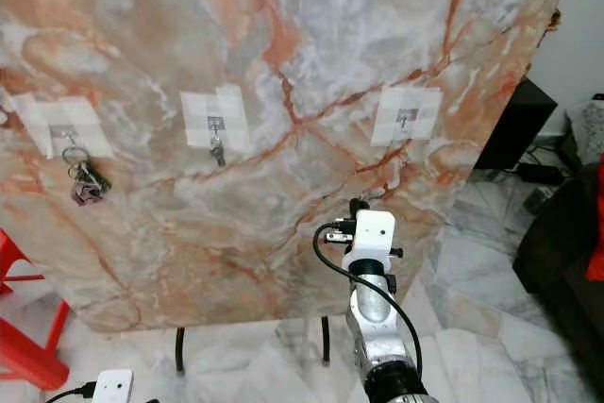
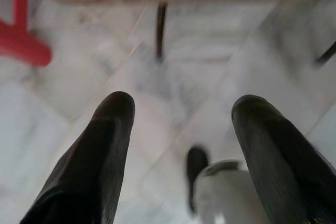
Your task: Hang keys on a hook
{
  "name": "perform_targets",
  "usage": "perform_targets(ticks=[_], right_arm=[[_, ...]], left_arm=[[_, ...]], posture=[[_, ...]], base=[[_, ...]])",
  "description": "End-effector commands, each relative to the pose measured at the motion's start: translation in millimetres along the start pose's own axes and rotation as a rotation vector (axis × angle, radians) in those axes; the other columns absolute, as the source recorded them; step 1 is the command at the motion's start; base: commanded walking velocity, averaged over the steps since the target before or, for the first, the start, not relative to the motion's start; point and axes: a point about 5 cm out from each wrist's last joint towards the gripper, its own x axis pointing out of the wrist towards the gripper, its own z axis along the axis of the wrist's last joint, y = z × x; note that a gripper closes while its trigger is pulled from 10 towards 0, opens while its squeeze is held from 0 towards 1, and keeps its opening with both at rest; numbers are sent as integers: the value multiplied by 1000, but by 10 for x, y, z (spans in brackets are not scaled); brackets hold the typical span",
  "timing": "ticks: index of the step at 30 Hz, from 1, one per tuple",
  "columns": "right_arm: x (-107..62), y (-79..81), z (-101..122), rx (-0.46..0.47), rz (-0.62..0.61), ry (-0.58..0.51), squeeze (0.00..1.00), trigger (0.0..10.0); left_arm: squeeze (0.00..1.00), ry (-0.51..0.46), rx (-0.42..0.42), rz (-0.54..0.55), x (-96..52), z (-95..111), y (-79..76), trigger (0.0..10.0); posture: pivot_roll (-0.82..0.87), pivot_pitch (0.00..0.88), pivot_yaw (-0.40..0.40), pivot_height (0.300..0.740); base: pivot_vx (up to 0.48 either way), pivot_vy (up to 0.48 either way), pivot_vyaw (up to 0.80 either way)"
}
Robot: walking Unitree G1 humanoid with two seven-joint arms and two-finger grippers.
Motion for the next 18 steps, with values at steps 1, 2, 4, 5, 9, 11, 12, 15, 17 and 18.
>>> perform_targets(ticks=[1, 2, 4, 5, 9, 11, 12, 15, 17, 18], right_arm=[[29, 38, 64, 21, -6, -27, 0, 10000], [29, 32, 64, 24, -12, -26, 0, 10000], [30, 22, 65, 26, -21, -26, 0, 10000], [30, 17, 65, 27, -27, -26, 0, 10000], [34, -99, 76, 15, -119, -36, 0, 10000], [35, -120, 82, 10, -136, -40, 0, 10000], [45, -170, 99, -6, -172, -47, 0, 10000], [63, -313, 148, -39, -280, -70, 0, 10000], [79, -363, 175, -58, -313, -77, 0, 10000], [97, -381, 194, -78, -323, -82, 0, 10000]], left_arm=[[0, 34, 4, 12, -35, -103, 49, 10000], [0, 33, 3, 11, -35, -103, 48, 10000], [0, 33, 3, 10, -35, -103, 48, 10000], [0, 33, 3, 10, -35, -104, 48, 10000], [0, 32, 4, 9, -34, -101, 50, 10000], [0, 32, 4, 9, -34, -101, 50, 10000], [0, 32, 4, 9, -34, -100, 50, 10000], [0, 33, 5, 9, -35, -102, 53, 10000], [0, 33, 5, 9, -35, -102, 56, 10000], [0, 33, 6, 10, -36, -103, 57, 10000]], posture=[[53, 0, -70, 740], [53, 0, -70, 740], [53, 0, -70, 740], [53, 0, -70, 740], [53, 0, -69, 740], [53, 0, -67, 740], [52, 0, -67, 740], [53, 0, -67, 740], [53, 0, -66, 740], [52, 0, -65, 740]], base=[[0, 0, 0], [0, 0, 0], [0, 0, 0], [0, 0, 0], [0, 0, 0], [0, 0, 0], [0, 0, 0], [0, 0, 0], [0, 0, 0], [0, 0, 0]])
